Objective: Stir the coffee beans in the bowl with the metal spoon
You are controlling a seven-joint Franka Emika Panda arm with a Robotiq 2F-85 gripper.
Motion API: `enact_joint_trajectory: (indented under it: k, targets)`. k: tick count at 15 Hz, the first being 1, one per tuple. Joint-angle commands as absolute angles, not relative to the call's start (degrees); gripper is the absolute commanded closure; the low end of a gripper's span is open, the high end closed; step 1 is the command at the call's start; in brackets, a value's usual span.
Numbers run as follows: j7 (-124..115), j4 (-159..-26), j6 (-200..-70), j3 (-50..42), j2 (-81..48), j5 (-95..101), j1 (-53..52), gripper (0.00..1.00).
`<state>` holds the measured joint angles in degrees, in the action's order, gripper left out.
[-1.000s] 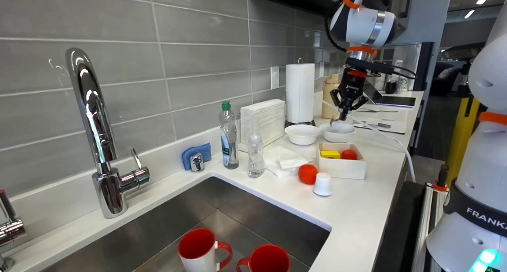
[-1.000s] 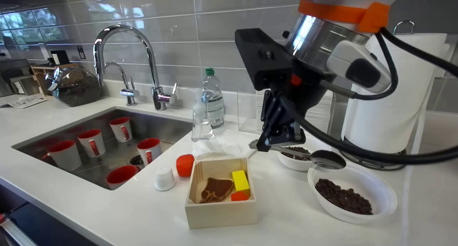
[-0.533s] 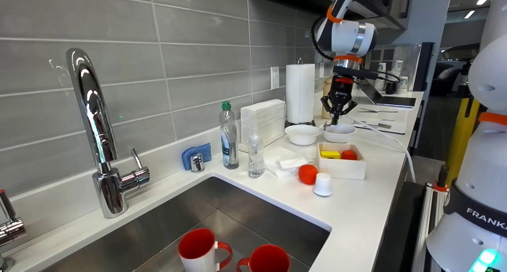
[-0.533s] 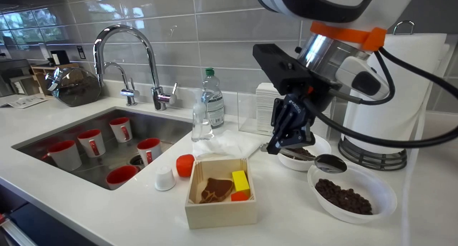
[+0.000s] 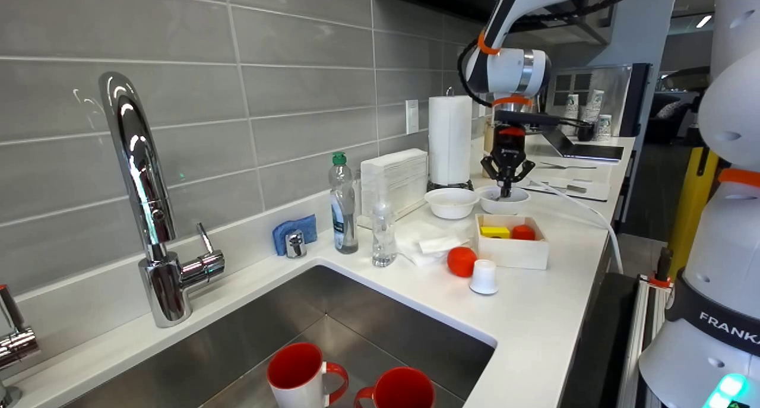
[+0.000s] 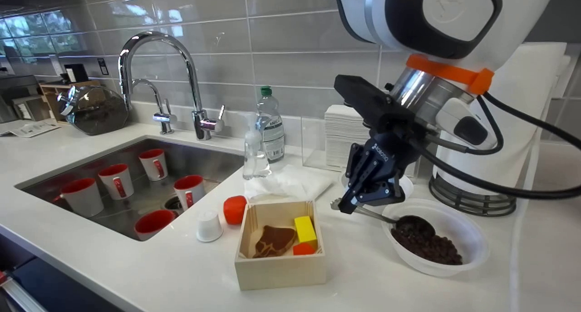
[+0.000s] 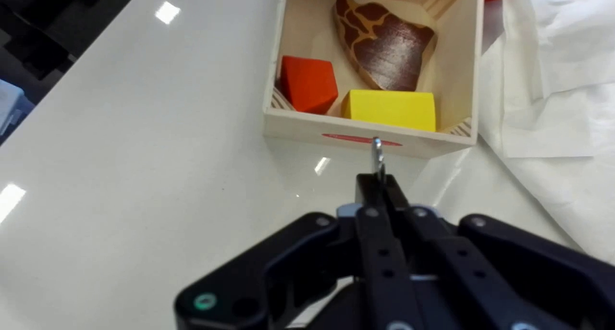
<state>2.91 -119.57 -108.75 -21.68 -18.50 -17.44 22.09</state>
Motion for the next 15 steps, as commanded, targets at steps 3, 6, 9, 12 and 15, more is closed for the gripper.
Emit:
enact_joint_trajectory:
  k: [3, 6, 9, 12, 15]
  targets:
    - [-4.1, -114.0, -98.9, -22.7, -20.0, -8.9, 23.2, 0.99]
    - [-7.7, -112.2, -94.9, -22.8, -20.3, -6.4, 23.0, 0.99]
    - [-9.1, -111.6, -93.9, -22.1, -20.8, -6.5, 22.8, 0.99]
    - [-8.4, -111.5, -93.3, -20.8, -22.3, -6.9, 22.6, 0.99]
    - [-7.3, -112.1, -94.3, -19.6, -22.5, -8.2, 22.7, 0.99]
